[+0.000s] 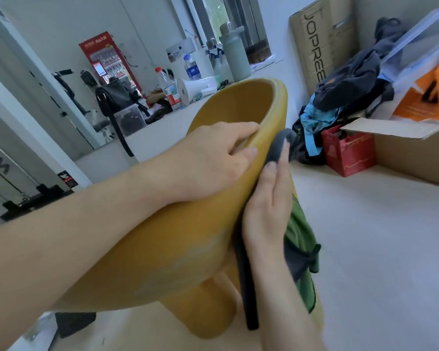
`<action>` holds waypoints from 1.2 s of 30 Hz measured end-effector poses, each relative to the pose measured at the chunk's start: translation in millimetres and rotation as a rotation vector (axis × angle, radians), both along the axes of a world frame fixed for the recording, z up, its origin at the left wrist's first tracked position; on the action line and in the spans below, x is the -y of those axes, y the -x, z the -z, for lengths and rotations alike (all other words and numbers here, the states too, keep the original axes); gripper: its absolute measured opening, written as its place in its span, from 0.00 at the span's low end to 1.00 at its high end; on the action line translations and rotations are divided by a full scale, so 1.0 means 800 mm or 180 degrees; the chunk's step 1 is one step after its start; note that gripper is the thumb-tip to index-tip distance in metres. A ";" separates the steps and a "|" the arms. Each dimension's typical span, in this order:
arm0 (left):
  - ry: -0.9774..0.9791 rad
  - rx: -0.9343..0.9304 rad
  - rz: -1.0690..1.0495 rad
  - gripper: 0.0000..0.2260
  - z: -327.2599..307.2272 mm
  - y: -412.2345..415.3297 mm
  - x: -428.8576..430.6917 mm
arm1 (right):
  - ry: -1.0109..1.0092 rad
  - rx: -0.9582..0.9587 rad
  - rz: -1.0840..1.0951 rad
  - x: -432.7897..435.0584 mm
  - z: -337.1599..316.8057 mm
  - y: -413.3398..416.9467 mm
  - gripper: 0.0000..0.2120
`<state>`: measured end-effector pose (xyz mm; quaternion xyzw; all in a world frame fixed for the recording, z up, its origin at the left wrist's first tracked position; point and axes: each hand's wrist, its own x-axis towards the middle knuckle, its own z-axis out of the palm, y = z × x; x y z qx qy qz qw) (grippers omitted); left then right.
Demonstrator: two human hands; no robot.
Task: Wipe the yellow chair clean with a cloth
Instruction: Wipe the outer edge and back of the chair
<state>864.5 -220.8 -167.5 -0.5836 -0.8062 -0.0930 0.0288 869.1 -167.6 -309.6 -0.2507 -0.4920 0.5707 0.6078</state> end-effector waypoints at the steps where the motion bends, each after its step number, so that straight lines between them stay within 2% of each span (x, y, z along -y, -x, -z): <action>1: -0.0008 -0.0045 0.0003 0.12 0.000 0.000 -0.001 | -0.0157 -0.0138 0.0148 0.034 0.003 0.000 0.22; 3: 0.0060 0.0038 0.0012 0.13 0.000 0.004 0.004 | -0.0416 -0.0316 0.0214 0.073 0.010 0.001 0.22; 6: 0.0239 0.0465 -0.0118 0.17 -0.009 0.007 0.034 | -0.0473 -0.0189 0.0218 0.031 0.003 0.008 0.24; 8: 0.0402 0.0494 -0.0194 0.17 -0.011 0.010 0.064 | -0.0128 0.0224 0.0050 -0.024 0.003 0.016 0.25; 10: 0.0593 0.0195 -0.0219 0.24 -0.011 0.009 0.085 | 0.0458 0.0587 -0.0419 -0.073 -0.005 0.020 0.25; 13: 0.0680 -0.0256 -0.0040 0.22 -0.010 0.021 0.088 | 0.0674 0.0187 -0.0446 -0.067 -0.015 0.011 0.21; 17: 0.0482 -0.0151 0.0364 0.21 -0.011 0.037 0.080 | -0.0074 -0.0692 -0.0009 0.071 0.014 -0.003 0.22; 20: 0.0241 -0.0083 0.0796 0.19 -0.006 0.051 0.079 | -0.0264 -0.0614 0.0205 0.114 0.028 0.011 0.22; 23: 0.0149 -0.0065 0.1104 0.20 -0.007 0.064 0.074 | 0.0296 -0.0211 0.0462 0.069 0.004 0.009 0.21; 25: 0.0131 -0.0129 0.1176 0.20 -0.007 0.068 0.071 | 0.0464 -0.0163 0.0400 0.042 -0.019 -0.001 0.22; 27: 0.0105 -0.0217 0.1246 0.21 -0.005 0.071 0.070 | 0.0165 -0.0347 0.0474 0.042 -0.037 -0.006 0.20; 29: 0.0046 -0.0229 0.1271 0.20 -0.003 0.076 0.072 | -0.0465 -0.0445 0.0482 0.058 -0.052 -0.004 0.17; 32: 0.0005 -0.0178 0.1231 0.19 -0.003 0.077 0.079 | -0.1282 -0.0304 0.0492 0.058 -0.045 0.001 0.17; 34: -0.0026 -0.0158 0.1206 0.20 -0.001 0.073 0.082 | -0.1043 -0.0255 0.0429 0.032 -0.031 0.003 0.20; 36: -0.0027 -0.0115 0.1144 0.21 0.001 0.067 0.086 | -0.0304 -0.0052 0.0144 -0.007 -0.023 0.006 0.24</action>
